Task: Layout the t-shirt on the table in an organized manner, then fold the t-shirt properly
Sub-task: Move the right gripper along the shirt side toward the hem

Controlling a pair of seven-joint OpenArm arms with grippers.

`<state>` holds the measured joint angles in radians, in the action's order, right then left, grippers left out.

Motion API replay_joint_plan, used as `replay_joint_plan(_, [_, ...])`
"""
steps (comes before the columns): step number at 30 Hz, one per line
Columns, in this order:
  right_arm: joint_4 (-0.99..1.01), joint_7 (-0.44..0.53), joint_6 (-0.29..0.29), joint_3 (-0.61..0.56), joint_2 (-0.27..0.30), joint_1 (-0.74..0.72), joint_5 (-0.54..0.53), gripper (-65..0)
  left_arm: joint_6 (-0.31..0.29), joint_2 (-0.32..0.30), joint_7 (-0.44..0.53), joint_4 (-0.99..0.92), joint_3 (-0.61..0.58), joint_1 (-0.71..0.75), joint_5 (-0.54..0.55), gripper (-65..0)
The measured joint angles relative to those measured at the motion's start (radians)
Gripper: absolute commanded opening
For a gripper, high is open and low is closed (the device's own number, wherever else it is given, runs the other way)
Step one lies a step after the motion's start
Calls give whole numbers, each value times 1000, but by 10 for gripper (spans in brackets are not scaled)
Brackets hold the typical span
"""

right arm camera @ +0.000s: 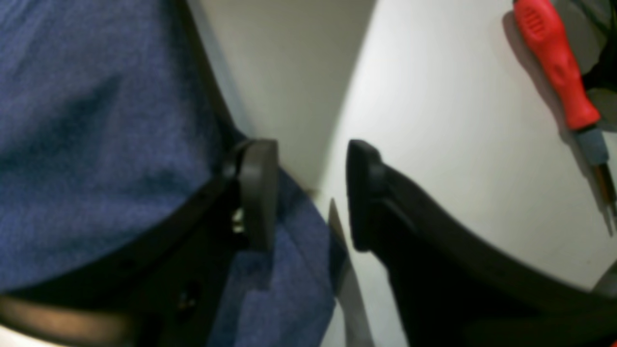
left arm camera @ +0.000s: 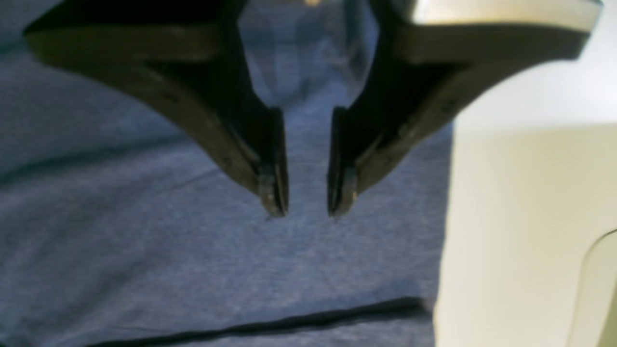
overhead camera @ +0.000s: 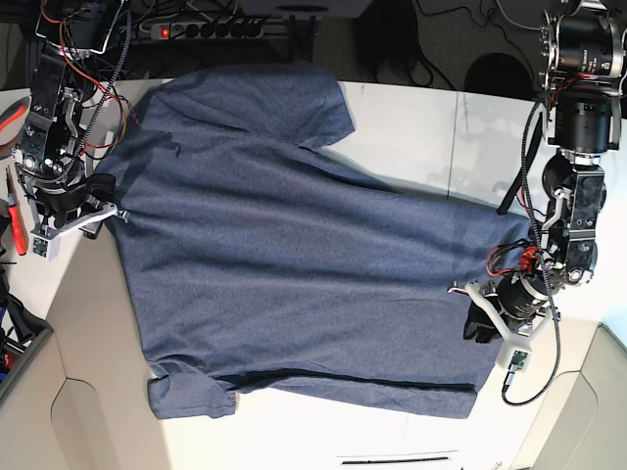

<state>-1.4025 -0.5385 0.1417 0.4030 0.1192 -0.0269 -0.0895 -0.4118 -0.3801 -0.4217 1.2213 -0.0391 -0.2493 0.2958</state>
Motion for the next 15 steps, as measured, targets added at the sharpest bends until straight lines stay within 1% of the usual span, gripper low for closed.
replay_joint_plan(3, [0, 43, 0, 0, 0, -4, 1, -404, 0, 15, -1, 0, 0, 9, -1, -470])
replay_joint_plan(6, [1, 43, 1, 0, 0, -40, 34, -404, 0, 32, -1, 0, 0, 14, 0, -470])
replay_joint_plan(12, [9, 50, 0, 0, 3, -180, 32, -404, 0, 42, -6, 0, 0, 15, 0, -470])
replay_joint_plan(15, [93, 70, 5, 0, 3, -277, 31, -403, -1, 42, -9, 0, 1, 18, 0, -470])
